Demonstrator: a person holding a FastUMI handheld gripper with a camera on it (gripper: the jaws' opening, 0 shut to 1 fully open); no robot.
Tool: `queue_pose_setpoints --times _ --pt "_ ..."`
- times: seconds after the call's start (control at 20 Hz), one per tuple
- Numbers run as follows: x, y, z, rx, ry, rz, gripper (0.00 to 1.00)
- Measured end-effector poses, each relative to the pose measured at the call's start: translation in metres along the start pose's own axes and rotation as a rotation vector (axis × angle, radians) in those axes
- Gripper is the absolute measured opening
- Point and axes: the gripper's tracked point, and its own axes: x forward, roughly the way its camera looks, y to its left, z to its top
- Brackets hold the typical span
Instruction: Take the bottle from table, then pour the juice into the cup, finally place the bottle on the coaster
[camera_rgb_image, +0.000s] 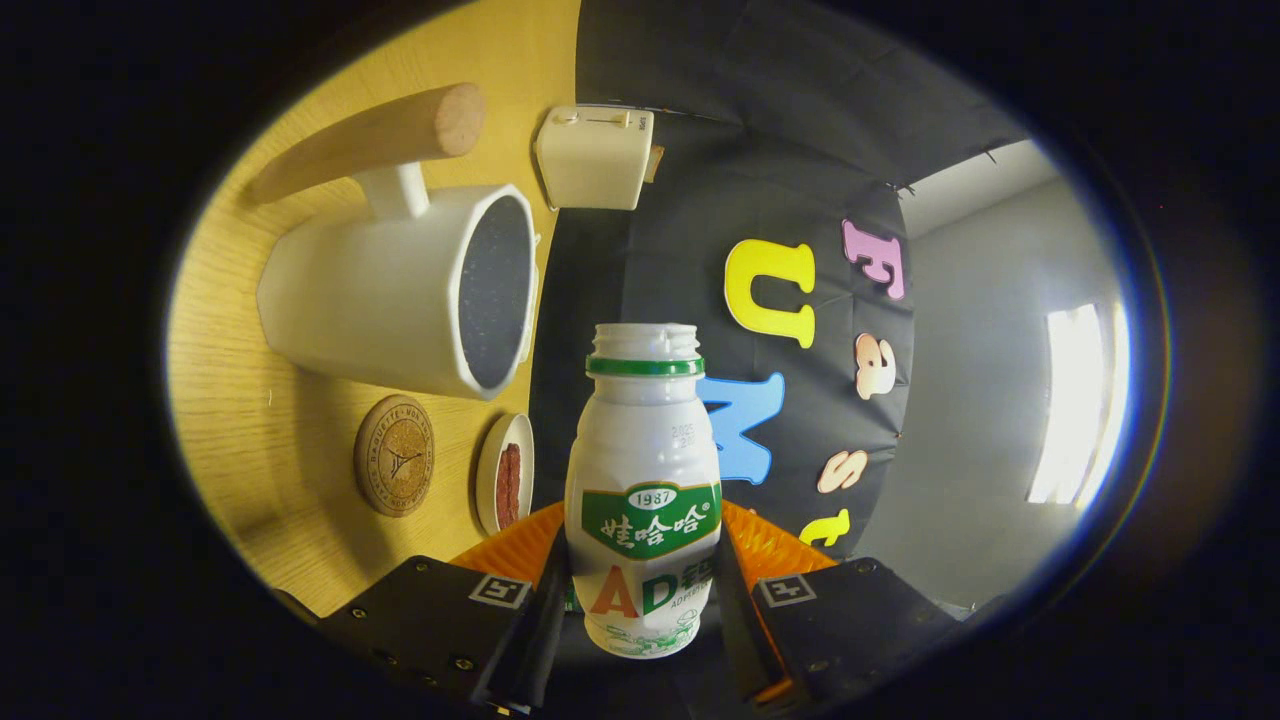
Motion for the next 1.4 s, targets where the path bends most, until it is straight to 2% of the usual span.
queue_pose_setpoints --times 1.4 --pt "-0.005 -0.020 -0.009 -0.056 -0.002 -0.037 0.68"
